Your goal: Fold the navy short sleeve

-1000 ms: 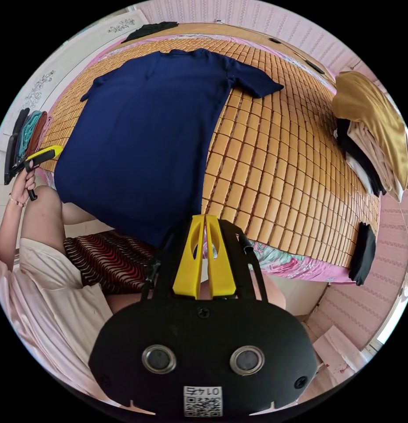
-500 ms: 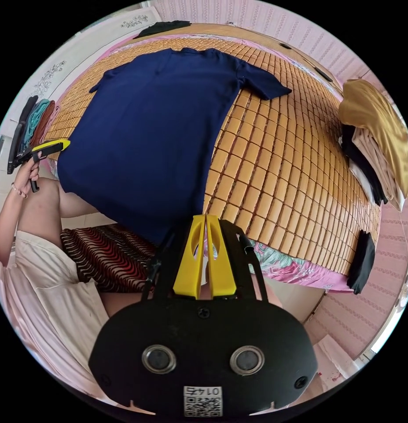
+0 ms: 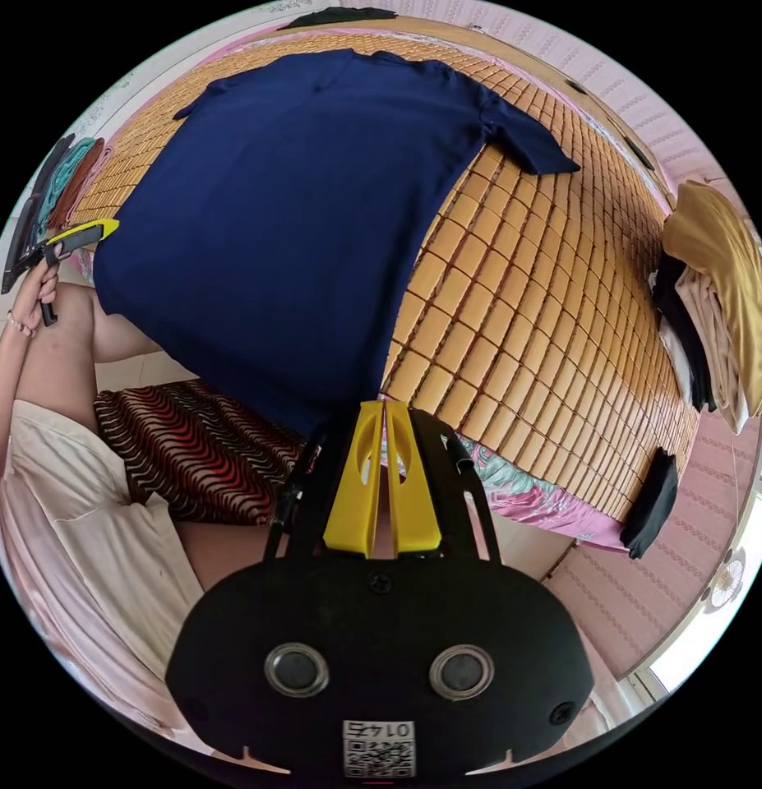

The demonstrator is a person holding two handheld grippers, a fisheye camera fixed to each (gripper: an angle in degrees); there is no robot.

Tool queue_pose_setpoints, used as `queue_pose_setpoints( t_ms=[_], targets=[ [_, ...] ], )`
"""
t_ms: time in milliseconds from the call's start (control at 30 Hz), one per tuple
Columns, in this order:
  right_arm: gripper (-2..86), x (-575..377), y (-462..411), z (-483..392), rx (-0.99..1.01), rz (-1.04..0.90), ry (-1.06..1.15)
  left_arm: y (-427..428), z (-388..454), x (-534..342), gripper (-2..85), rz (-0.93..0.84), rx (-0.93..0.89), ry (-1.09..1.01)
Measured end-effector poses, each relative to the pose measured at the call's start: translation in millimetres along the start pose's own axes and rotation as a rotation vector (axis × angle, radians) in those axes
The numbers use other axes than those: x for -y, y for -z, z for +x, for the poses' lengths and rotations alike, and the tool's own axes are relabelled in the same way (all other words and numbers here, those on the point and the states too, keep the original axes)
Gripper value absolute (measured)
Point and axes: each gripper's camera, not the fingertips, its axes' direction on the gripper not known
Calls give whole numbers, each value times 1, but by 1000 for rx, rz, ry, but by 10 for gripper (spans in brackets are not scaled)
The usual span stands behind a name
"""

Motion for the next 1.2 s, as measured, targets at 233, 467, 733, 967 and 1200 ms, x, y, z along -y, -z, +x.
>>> queue_pose_setpoints(
  t_ms=[233,467,733,967,1200],
  targets=[
    [2,46,54,18,67,147,18,62,-64,15,0,210,99,69],
    [58,221,97,-70,178,261,408,58,-134,97,37,314,84,67],
    [79,380,113,-204,128,289,672,8,-176,120,60,273,66,92],
    [84,464,82,-257,100,207,572,2,-194,112,28,274,26,77],
    [7,460,90,-227,136,307,483,-6,-200,105,5,280,0,85]
  ],
)
